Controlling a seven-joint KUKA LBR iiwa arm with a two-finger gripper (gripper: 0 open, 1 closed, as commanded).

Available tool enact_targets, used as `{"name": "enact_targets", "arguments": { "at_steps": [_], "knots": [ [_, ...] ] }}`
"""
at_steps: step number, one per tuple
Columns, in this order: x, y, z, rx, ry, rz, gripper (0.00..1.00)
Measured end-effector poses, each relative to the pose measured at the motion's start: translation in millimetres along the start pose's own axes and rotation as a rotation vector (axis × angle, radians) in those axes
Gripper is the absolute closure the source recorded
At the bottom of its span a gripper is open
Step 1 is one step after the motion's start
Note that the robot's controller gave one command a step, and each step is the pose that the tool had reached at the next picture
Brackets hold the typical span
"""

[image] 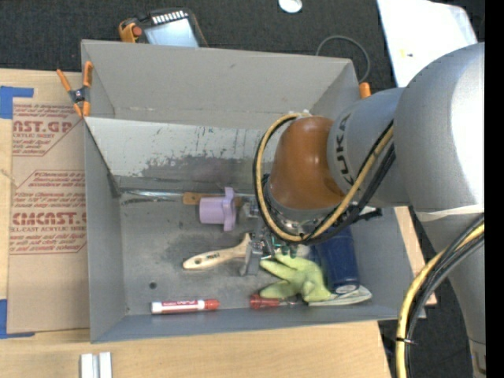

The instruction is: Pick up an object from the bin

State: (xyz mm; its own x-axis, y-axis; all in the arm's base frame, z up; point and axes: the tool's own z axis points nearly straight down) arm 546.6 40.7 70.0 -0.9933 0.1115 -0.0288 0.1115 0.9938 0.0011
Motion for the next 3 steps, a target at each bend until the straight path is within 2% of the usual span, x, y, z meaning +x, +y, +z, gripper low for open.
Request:
{"name": "enact_targets", "arguments": {
  "at_steps": [1, 3],
  "knots": [
    [-0.9, 0.1, -0.8, 0.000, -0.003, 0.000, 1.00],
    [-1.0, 0.2, -0.8, 0.000, -0.003, 0.000, 1.00]
  ]
}}
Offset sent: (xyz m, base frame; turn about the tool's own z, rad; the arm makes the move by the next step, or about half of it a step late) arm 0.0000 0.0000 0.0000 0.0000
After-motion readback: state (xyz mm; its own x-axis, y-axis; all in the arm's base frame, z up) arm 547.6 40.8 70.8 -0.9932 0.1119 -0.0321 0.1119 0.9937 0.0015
